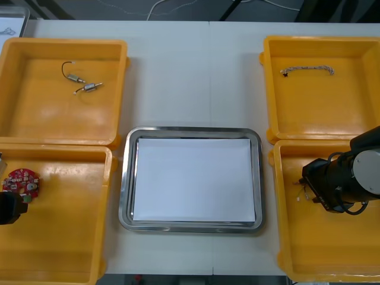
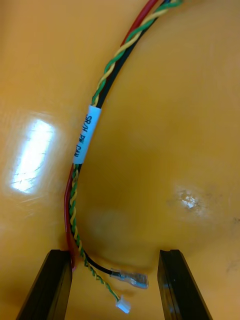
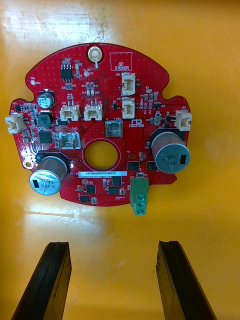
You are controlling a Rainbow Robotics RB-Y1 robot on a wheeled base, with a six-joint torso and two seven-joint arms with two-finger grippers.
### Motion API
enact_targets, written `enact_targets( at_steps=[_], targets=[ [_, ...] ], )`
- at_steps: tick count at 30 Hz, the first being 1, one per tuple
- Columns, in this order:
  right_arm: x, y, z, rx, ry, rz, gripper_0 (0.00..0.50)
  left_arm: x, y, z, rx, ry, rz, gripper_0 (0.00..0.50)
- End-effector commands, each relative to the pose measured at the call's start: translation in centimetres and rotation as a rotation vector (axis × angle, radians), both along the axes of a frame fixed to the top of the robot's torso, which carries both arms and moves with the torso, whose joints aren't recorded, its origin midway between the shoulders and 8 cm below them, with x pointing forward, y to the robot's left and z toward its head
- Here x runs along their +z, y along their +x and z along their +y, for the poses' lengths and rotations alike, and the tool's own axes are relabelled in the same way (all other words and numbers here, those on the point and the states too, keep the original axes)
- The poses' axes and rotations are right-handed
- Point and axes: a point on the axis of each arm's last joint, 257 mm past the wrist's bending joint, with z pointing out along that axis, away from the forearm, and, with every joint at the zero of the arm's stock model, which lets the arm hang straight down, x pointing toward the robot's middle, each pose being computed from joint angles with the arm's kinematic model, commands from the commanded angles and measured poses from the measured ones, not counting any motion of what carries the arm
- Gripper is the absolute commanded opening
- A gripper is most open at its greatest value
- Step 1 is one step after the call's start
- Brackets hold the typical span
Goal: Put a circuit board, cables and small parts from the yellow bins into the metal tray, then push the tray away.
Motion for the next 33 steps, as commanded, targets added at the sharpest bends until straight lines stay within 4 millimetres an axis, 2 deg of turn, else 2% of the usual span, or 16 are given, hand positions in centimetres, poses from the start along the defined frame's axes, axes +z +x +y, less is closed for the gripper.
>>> enact_targets(
  at_steps=[1, 7, 8, 9, 10, 11, 14, 24, 28, 33],
  targets=[
    [0.4, 1.3, 1.4, -0.028, 0.02, -0.016, 0.5, 0.3, 1.2, -1.4, -0.08, 0.013, -0.008, 0.5],
    [0.1, 1.6, 1.8, -0.02, 0.016, -0.007, 0.495, 0.5, 2.2, -1.8, -0.076, 0.011, -0.017, 0.5],
    [0.1, 1.7, 1.9, -0.018, 0.016, -0.007, 0.42, 0.4, 2.3, -1.8, -0.077, 0.012, -0.017, 0.5],
    [0.2, 1.7, 1.9, -0.018, 0.016, -0.009, 0.37, 0.3, 2.3, -1.9, -0.077, 0.01, -0.015, 0.5],
    [0.3, 1.8, 1.9, -0.017, 0.016, -0.01, 0.246, 0.3, 2.5, -1.8, -0.078, 0.012, -0.017, 0.5],
    [0.3, 1.8, 1.9, -0.016, 0.016, -0.012, 0.152, 0.3, 2.6, -1.8, -0.079, 0.013, -0.018, 0.5],
    [0.4, 1.8, 2.1, -0.014, 0.019, -0.009, 0.001, 0.2, 2.9, -1.8, -0.085, 0.024, -0.023, 0.5],
    [1.7, 1.9, 1.7, 0.0, 0.0, -0.002, 0.0, -0.3, 3.4, -1.5, -0.085, 0.046, -0.032, 0.5],
    [3.1, 0.9, 1.2, 0.017, -0.025, 0.011, 0.0, -0.6, 3.7, -1.6, -0.078, 0.046, -0.04, 0.5],
    [3.6, -0.6, 0.7, 0.028, -0.04, 0.029, 0.0, -0.5, 4.0, -1.5, -0.072, 0.052, -0.047, 0.5]
  ],
)
